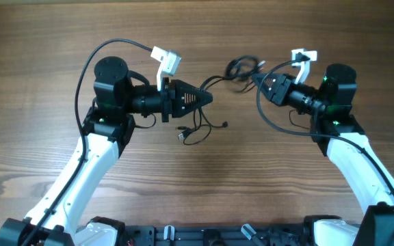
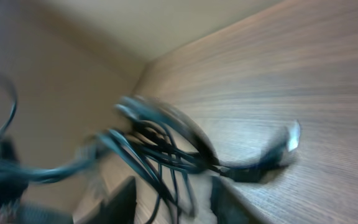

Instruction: Untangle cables

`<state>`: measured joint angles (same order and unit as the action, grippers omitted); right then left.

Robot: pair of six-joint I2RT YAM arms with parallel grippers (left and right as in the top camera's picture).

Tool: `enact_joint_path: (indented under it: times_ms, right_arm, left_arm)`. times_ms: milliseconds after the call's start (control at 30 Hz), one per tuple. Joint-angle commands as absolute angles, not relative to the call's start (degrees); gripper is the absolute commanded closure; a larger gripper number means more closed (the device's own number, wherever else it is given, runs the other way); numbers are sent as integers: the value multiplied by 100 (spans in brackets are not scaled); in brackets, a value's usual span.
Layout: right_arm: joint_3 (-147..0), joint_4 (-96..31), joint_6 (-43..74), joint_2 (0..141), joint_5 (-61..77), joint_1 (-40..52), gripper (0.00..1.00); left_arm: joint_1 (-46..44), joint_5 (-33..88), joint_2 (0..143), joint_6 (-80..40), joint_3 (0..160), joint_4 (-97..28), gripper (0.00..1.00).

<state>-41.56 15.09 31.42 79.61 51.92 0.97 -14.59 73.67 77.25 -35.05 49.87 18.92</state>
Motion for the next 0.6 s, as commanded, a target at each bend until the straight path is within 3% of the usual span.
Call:
enact_joint_path:
  times_ms: [0, 133, 167, 200, 233, 333, 500, 567]
  right_arm:
    - [-4174, 1369, 2200, 7999, 6169, 104, 30]
    - [-4174, 1238, 1868, 7999, 7011, 152, 13]
    - [-4174, 1177, 1846, 8005, 6976, 235, 12]
    - [-4174, 1094, 1962, 8005, 6829, 331, 2]
    - [-4174, 1035, 2174, 8005, 6678, 427, 0]
    - [-4171, 985, 2696, 8016, 5887, 766, 0]
    - [-4174, 1022, 2102, 8016, 4250, 1184, 1]
    - [-4174, 978, 2296, 8016, 4246, 1313, 4]
  left_arm:
    - [-1424, 7494, 7616, -3352, 5011, 1931, 96]
    - [-1424, 7253, 7618, -3319, 5011, 1929, 96]
    - [-1424, 7258, 7618, -3319, 5011, 1929, 96]
    - [-1426, 7269, 7618, -3321, 5011, 1927, 96]
    - [-1437, 7358, 7618, -3315, 5011, 1929, 96]
    - [-1439, 7843, 7618, -3175, 5011, 1927, 96]
    - [-1518, 7902, 7618, -3194, 5011, 1929, 96]
    - [-1629, 7881, 7618, -3192, 5011, 1929, 96]
